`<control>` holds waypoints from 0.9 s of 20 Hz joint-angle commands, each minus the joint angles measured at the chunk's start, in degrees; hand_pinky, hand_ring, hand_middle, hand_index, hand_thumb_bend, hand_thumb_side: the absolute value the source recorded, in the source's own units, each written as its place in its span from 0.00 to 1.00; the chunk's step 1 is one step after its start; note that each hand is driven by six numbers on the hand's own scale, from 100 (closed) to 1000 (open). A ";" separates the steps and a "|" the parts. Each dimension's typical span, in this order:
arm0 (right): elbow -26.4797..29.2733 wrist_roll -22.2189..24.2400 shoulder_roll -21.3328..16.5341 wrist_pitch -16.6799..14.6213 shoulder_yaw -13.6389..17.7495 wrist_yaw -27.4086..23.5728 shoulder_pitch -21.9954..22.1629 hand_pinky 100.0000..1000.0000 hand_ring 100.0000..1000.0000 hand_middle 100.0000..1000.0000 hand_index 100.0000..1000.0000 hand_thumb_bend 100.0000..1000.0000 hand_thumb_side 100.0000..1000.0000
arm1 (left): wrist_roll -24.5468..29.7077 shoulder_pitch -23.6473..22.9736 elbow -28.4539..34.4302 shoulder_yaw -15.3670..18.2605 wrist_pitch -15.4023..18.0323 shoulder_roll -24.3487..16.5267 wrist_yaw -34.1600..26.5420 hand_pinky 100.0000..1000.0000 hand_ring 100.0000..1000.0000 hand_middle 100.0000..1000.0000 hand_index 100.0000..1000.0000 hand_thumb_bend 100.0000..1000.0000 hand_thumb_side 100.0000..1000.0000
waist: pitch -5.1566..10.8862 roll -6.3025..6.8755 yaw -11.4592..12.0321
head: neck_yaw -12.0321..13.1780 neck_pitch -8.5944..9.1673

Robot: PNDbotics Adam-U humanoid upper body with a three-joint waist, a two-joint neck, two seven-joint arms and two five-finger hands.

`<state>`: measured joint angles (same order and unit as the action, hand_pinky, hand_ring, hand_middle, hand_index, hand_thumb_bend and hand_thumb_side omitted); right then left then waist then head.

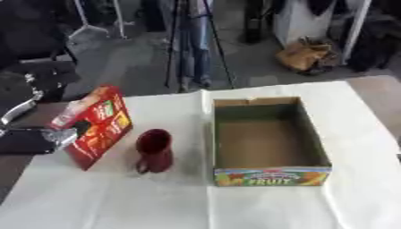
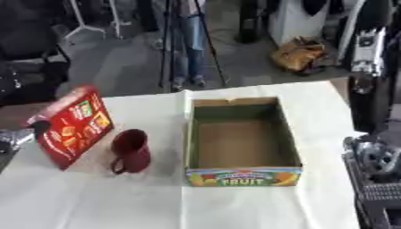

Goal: Pick up objects on the table and place them in the box.

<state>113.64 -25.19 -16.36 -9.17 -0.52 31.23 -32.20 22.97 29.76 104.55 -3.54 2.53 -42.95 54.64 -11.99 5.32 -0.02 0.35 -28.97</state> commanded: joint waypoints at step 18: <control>0.95 0.60 -0.29 0.54 -0.62 0.33 -0.67 0.96 0.91 0.88 0.88 0.00 1.00 | -5.35 4.58 -11.99 -1.64 -29.69 -3.22 -25.61 1.00 1.00 1.00 1.00 0.44 0.91 | 1.06 0.20 -0.58 | 1.98 1.57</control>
<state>113.64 -24.72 -16.35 -8.70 -1.02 31.23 -32.17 17.86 33.13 92.37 -5.43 -25.46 -43.90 31.55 -11.99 5.57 -0.63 2.03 -27.97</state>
